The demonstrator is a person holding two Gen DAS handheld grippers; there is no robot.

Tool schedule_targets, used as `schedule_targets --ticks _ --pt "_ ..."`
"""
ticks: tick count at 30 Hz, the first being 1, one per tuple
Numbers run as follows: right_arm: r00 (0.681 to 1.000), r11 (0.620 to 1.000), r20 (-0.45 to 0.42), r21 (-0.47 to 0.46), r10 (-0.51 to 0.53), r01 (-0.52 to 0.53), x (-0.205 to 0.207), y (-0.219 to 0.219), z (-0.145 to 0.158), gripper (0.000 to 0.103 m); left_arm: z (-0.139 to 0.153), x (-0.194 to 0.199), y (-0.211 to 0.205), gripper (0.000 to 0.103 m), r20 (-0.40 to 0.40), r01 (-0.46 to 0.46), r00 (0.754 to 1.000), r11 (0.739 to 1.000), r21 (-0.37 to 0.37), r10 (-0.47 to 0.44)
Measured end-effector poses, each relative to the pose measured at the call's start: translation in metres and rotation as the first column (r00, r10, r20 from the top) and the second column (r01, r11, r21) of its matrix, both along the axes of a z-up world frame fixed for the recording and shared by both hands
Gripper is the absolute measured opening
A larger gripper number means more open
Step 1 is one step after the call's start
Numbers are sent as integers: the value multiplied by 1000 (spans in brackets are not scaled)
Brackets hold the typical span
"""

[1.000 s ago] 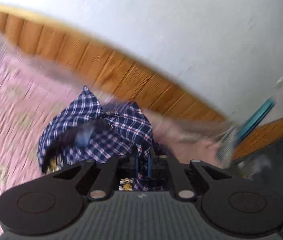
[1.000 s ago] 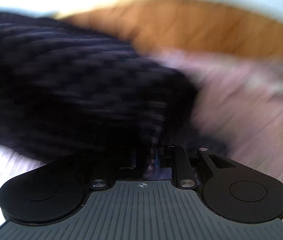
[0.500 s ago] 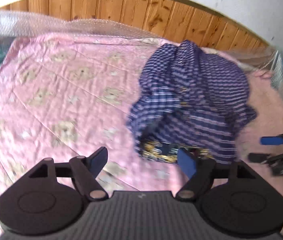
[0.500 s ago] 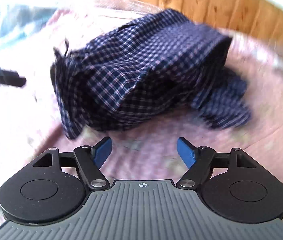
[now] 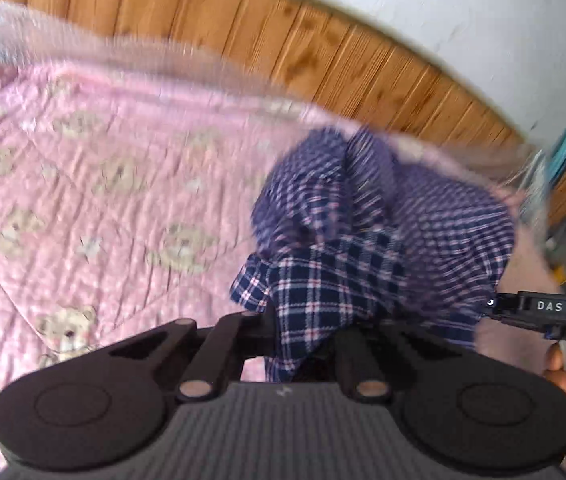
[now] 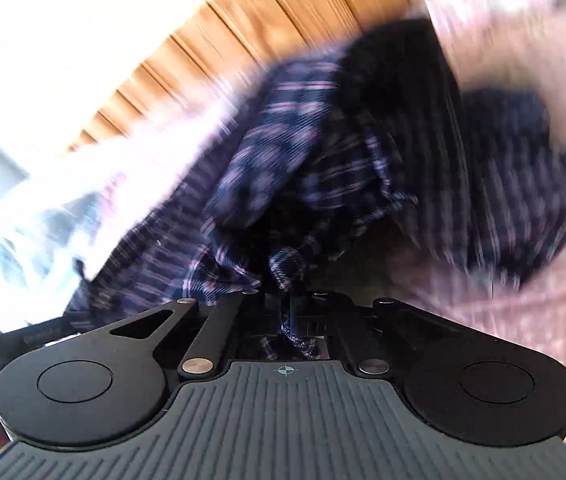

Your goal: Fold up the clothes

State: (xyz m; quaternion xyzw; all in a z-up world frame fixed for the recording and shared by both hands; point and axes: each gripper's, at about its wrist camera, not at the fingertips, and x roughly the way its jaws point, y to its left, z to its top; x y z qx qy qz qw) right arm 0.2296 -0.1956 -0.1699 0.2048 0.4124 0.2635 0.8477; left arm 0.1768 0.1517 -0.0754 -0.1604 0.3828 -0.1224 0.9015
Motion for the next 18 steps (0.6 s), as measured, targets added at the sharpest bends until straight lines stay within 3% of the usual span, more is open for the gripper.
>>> schedule_targets --ticks 2,5,9,11,14,17,18 --pt "995 999 102 49 -11 6 -25 -11 47 0 47 -20 9 4 85 34 996 999 -42 -31" --pt "965 993 261 116 -38 8 -72 -33 126 0 125 -57 24 4 239 94 969 987 -128 -61" --pt "885 982 459 188 -73 -17 -133 -60 230 0 243 -105 29 4 457 211 884 955 -207 -96" --pt "834 972 544 231 -95 -40 -158 -68 279 0 295 -112 26 4 522 251 848 935 -252 -87" --pt "777 953 613 296 -140 -62 -175 -77 337 0 342 -86 20 5 514 228 857 917 -326 -30" --pt "794 950 581 311 -179 -13 -146 -76 360 0 347 -20 1 5 430 135 902 928 -349 30" --pt "806 959 560 282 -192 33 -116 -70 355 0 332 10 -6 5 380 85 924 940 -330 49"
